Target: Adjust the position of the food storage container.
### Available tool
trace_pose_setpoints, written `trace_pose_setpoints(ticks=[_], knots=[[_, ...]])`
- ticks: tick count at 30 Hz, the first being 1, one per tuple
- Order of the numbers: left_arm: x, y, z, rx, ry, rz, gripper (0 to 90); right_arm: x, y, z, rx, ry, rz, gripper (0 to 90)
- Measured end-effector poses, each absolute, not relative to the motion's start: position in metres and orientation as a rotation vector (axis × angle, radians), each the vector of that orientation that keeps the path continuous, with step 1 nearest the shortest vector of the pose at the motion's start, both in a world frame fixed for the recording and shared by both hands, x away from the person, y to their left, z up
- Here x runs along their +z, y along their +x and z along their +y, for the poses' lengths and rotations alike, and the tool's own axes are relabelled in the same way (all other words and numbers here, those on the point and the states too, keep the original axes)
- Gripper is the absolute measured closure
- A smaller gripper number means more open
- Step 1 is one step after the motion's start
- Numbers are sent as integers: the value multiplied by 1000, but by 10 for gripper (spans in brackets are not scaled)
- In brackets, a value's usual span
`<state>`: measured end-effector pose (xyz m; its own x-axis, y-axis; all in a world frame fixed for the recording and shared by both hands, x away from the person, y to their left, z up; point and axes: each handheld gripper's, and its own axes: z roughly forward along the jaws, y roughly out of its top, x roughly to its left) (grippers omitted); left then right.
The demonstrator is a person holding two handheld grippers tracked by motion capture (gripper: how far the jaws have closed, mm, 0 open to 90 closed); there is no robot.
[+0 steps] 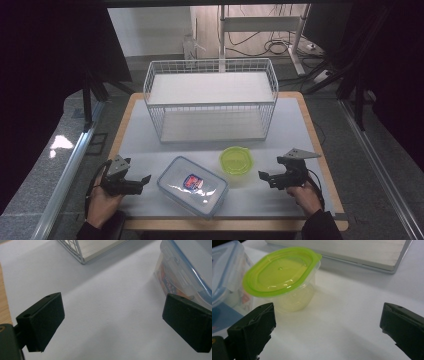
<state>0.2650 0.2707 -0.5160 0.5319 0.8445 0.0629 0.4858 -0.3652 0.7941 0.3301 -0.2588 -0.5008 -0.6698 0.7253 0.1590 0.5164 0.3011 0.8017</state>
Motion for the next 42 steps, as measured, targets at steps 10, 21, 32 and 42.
trace_pose_setpoints(ticks=[10, 21, 32, 42], knots=[[-518, 266, 268, 585, 2029, 1047, 38, -504, 330, -254, 1243, 1107, 2383, 0], [-520, 267, 265, 572, 2059, 1038, 39, -504, 331, -250, 1214, 1144, 2373, 0], [-521, 267, 263, 556, 2066, 1023, 42, -489, 329, -242, 1208, 1105, 2347, 42], [-521, 268, 262, 555, 2075, 1018, 43, -474, 333, -228, 1246, 1087, 2380, 368]])
